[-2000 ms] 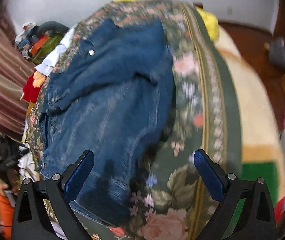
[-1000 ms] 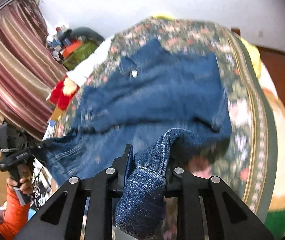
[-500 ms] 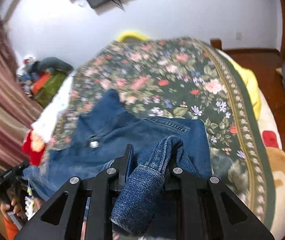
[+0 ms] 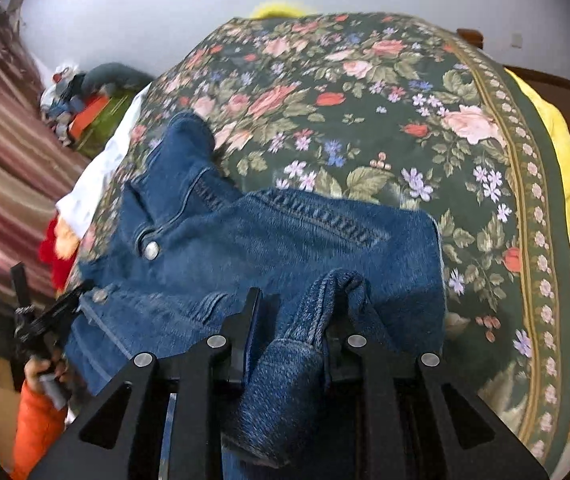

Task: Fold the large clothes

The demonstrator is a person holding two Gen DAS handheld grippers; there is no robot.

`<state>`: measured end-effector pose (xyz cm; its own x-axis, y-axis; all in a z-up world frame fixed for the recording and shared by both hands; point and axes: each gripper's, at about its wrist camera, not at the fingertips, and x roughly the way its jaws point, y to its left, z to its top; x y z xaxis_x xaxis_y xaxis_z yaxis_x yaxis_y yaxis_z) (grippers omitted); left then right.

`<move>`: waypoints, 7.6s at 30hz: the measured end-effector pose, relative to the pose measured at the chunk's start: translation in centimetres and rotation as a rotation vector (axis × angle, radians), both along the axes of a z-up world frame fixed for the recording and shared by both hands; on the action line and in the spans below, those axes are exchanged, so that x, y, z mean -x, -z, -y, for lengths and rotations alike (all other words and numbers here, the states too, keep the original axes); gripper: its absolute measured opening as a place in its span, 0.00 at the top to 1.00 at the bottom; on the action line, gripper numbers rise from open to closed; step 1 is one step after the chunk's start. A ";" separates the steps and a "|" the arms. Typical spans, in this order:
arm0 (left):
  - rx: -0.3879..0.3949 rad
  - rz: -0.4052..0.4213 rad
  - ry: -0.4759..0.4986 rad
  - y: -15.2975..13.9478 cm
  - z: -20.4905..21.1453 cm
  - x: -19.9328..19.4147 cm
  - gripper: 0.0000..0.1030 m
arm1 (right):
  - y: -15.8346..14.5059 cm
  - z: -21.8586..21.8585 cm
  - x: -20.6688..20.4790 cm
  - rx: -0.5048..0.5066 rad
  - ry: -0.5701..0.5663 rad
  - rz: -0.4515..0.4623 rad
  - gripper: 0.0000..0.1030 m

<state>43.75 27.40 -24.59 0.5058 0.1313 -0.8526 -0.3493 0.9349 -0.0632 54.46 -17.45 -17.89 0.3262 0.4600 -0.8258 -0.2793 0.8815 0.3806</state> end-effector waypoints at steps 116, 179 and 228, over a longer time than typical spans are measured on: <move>0.835 0.132 -0.159 2.8 3.2 13.3 0.15 | 2.2 -18.6 12.6 0.473 -0.299 0.212 0.00; 0.050 0.377 0.322 -15.6 28.4 2.3 0.81 | -9.1 6.9 16.8 0.125 0.084 0.238 0.02; 0.243 0.009 0.322 -4.1 18.2 8.7 0.12 | 0.6 2.2 12.8 0.132 -0.034 -0.011 0.00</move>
